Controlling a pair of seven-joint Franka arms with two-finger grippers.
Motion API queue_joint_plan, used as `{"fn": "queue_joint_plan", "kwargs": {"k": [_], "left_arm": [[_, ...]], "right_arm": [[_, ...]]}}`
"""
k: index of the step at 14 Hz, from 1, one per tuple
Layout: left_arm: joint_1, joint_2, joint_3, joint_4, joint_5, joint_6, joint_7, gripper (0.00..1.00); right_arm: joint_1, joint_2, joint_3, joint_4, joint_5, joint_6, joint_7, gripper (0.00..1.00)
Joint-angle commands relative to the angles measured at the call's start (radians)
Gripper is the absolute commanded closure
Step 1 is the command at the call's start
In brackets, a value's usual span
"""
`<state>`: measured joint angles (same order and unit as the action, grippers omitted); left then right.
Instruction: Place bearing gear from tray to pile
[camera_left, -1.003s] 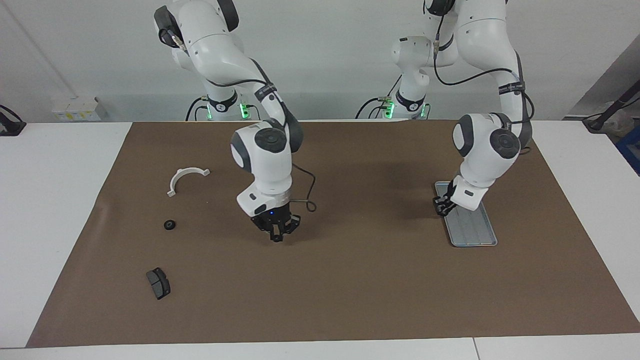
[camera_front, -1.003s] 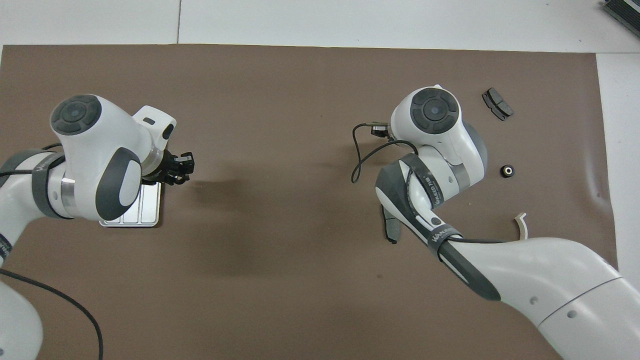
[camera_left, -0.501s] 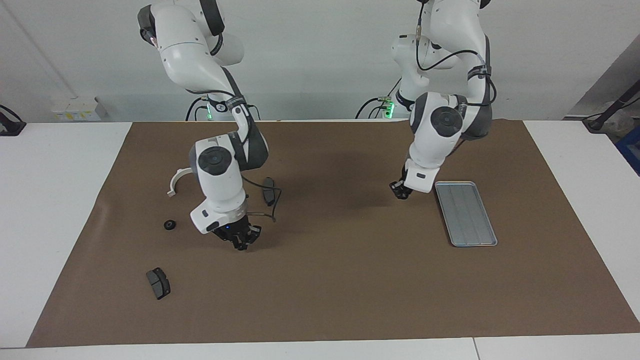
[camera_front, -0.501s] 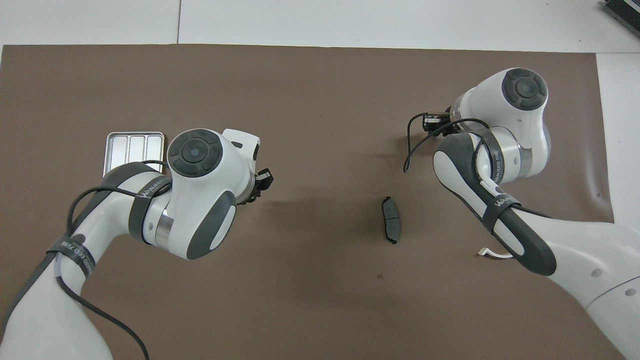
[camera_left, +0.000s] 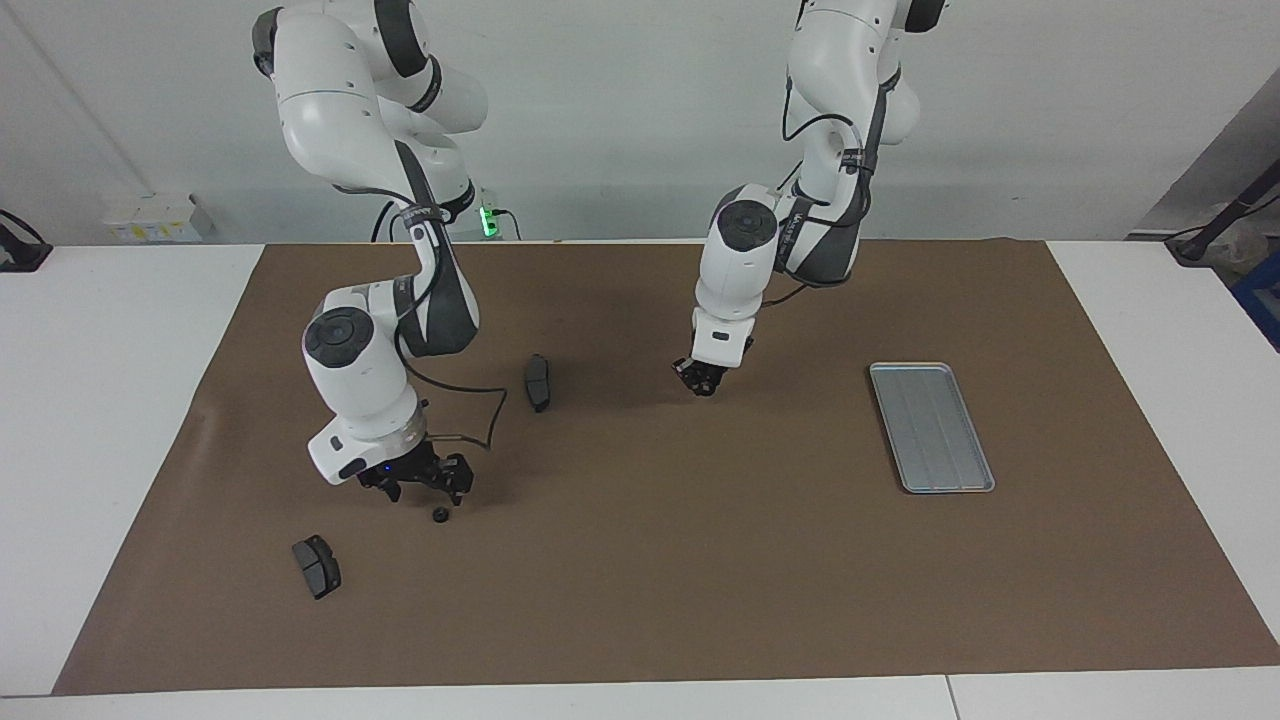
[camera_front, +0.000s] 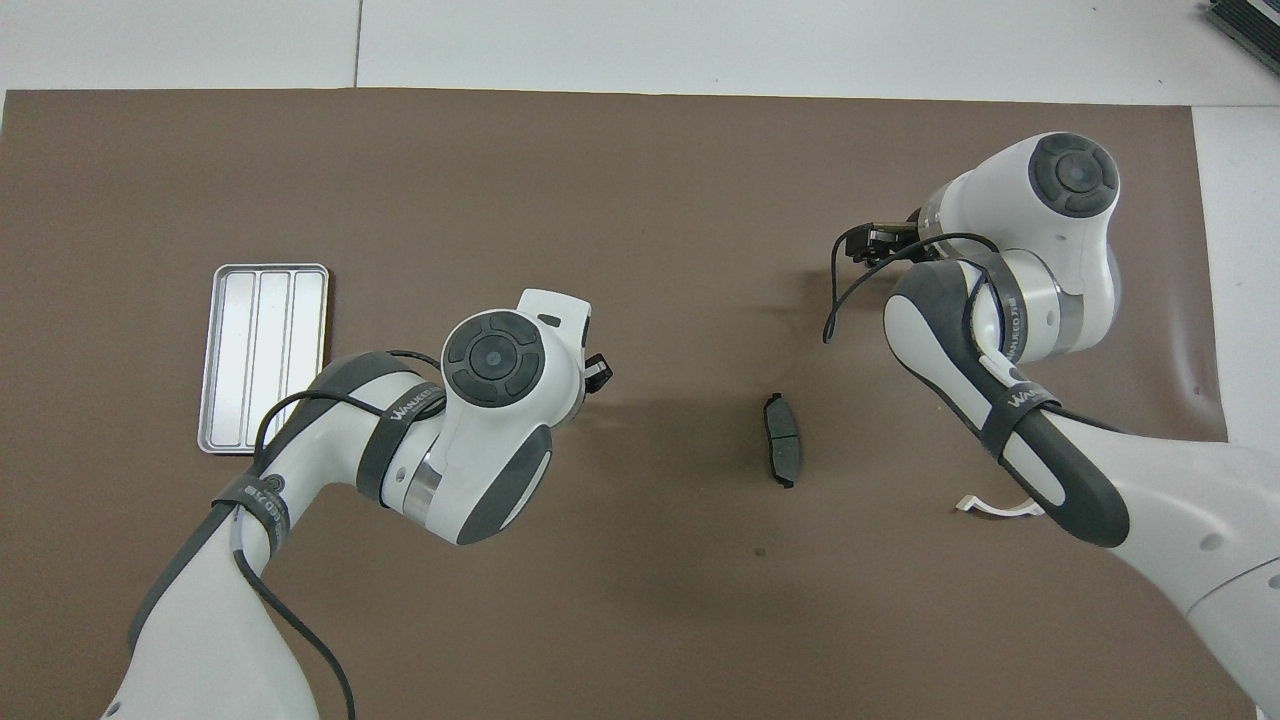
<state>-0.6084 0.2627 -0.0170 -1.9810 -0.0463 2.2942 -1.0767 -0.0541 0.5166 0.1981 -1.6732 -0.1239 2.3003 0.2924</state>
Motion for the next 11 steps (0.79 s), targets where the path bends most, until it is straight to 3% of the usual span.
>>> {"fn": "queue_joint_plan", "kwargs": {"k": [1, 5, 9, 11], "left_arm": [[-0.033, 0.003, 0.016, -0.01, -0.013, 0.045, -0.035, 0.66], [-0.033, 0.003, 0.019, -0.007, -0.012, 0.034, -0.023, 0.33], [-0.011, -0.013, 0.028, 0.02, -0.009, -0.088, 0.052, 0.32], [0.077, -0.058, 0.029, 0.037, -0.009, -0.163, 0.153, 0.32]], "right_arm": [[0.008, -0.023, 0.01, -0.01, 0.024, 0.01, -0.009, 0.0], [0.074, -0.041, 0.012, -0.003, 0.024, -0.001, 0.08, 0.0], [0.147, -0.07, 0.014, 0.0, 0.024, -0.018, 0.166, 0.0], [0.206, -0.072, 0.014, 0.0, 0.024, -0.016, 0.238, 0.0]]}}
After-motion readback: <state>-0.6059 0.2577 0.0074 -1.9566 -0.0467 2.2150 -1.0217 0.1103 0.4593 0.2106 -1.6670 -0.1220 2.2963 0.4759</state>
